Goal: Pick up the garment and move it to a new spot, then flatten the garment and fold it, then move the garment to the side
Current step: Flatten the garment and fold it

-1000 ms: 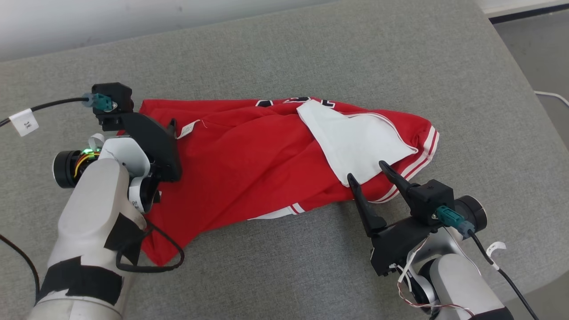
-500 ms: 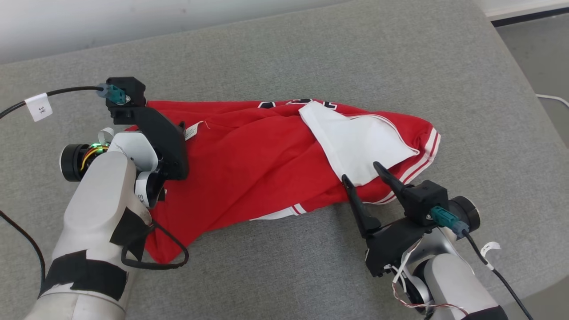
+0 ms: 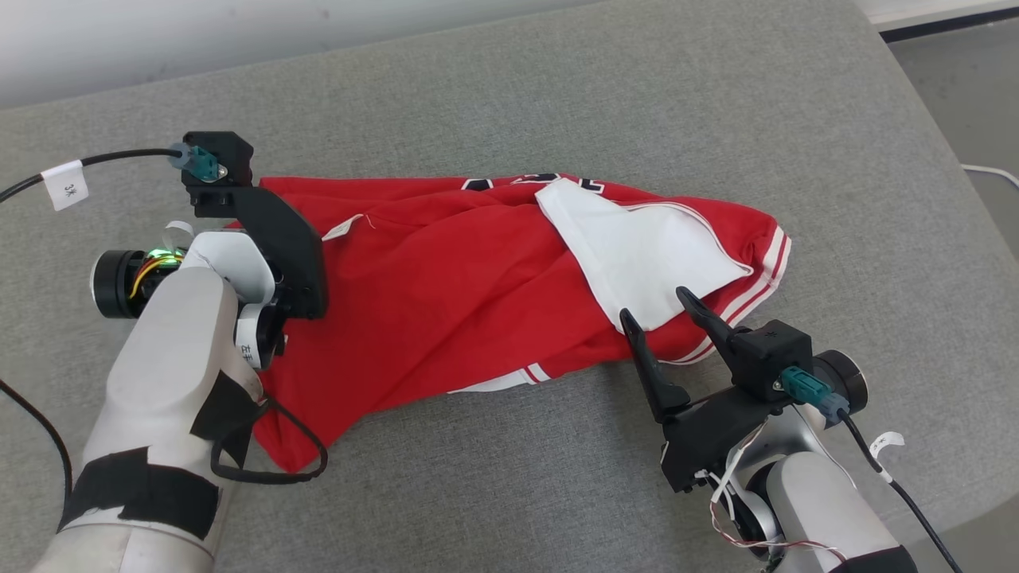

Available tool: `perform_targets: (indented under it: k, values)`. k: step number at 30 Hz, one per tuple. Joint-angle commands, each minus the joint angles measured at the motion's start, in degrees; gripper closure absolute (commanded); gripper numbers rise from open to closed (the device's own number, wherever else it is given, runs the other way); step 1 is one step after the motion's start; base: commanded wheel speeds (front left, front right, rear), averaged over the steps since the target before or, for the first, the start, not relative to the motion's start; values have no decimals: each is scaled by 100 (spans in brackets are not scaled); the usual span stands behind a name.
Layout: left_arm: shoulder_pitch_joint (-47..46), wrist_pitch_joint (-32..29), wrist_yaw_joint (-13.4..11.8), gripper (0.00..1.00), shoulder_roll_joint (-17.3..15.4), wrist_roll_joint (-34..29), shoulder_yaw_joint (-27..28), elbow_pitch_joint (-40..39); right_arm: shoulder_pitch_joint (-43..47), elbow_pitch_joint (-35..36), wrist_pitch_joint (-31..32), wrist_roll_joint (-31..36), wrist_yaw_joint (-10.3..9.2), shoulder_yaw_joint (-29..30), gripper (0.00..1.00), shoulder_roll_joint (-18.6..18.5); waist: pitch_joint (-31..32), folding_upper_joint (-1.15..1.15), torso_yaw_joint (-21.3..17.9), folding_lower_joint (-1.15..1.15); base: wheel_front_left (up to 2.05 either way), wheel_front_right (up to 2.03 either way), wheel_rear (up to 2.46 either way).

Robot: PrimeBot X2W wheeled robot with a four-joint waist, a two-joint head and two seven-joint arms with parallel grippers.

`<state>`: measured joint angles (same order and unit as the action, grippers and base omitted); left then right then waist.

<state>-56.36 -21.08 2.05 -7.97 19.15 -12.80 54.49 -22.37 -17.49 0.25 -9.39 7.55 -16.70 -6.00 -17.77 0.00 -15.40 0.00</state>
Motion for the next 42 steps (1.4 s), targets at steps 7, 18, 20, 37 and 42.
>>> perform_targets:
  k: [7, 18, 20, 37, 42]
  values:
    - [139, -20, 105, 100, 23, 78, -58, -129, -62, -13, 57, 50, -13, -58, 0, 71, 55, 0, 103, 0, 0, 0, 0]
    - [279, 197, 100, 100, 226, 178, -172, -337, 35, 72, 342, -128, -13, -262, 0, -222, 71, 0, 204, 0, 0, 0, 0]
    - [283, 207, 98, 100, 239, 191, -182, -343, 35, 65, 365, -72, -13, -260, 0, -264, 77, 0, 212, 0, 0, 0, 0]
    - [445, 599, 106, 100, 319, 366, -256, -416, -240, -418, 213, 321, -13, -121, 100, -223, 209, 0, 270, 0, 0, 0, 0]
    - [484, 830, 114, 100, 285, 410, -203, -464, -96, -216, 153, 219, -13, 29, 100, -265, 366, 0, 252, 0, 0, 0, 0]
